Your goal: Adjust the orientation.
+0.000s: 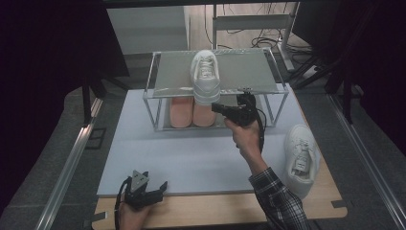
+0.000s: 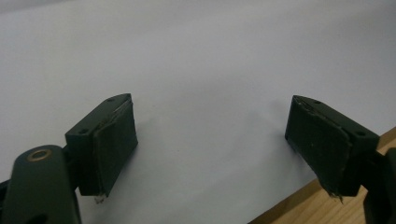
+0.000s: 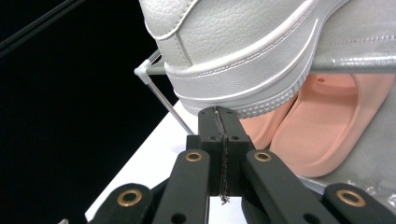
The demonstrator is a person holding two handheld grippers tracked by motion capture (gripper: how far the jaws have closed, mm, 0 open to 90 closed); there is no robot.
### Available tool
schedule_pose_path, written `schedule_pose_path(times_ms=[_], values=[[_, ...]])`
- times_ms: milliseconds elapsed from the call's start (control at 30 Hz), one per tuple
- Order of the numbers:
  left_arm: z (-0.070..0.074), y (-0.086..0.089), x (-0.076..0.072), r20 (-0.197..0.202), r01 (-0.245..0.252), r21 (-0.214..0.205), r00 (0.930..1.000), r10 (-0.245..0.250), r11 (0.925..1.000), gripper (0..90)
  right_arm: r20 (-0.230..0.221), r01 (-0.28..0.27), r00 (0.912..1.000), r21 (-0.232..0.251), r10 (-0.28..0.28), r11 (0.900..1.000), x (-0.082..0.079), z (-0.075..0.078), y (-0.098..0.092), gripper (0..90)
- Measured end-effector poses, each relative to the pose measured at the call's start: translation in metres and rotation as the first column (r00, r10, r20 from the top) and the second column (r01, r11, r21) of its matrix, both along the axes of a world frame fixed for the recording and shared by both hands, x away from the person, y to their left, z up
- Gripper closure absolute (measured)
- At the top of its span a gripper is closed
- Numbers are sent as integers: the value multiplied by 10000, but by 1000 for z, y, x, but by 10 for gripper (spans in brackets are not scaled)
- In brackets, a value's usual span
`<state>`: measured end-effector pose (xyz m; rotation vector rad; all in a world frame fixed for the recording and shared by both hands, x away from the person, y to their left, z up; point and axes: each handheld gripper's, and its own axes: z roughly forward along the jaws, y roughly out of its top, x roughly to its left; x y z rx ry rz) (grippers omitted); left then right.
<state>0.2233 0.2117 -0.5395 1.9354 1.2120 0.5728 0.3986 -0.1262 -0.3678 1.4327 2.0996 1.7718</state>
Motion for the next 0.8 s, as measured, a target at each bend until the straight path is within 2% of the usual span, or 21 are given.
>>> schedule_pose_path(times_ms=[400, 600, 800], values=[[0, 0, 0, -16, 12, -1, 10000, -12, 10000, 161, -278, 363, 9990, 9, -362, 9993, 26, -1, 15, 900], [0, 0, 0, -15, 9, 9, 10000, -9, 10000, 161, -357, 408, 9985, 4, -408, 9992, 33, -2, 23, 900], [0, 0, 0, -7, -5, 0, 10000, 5, 10000, 161, -235, 506, 9984, -149, -509, 9986, 36, -2, 29, 900]])
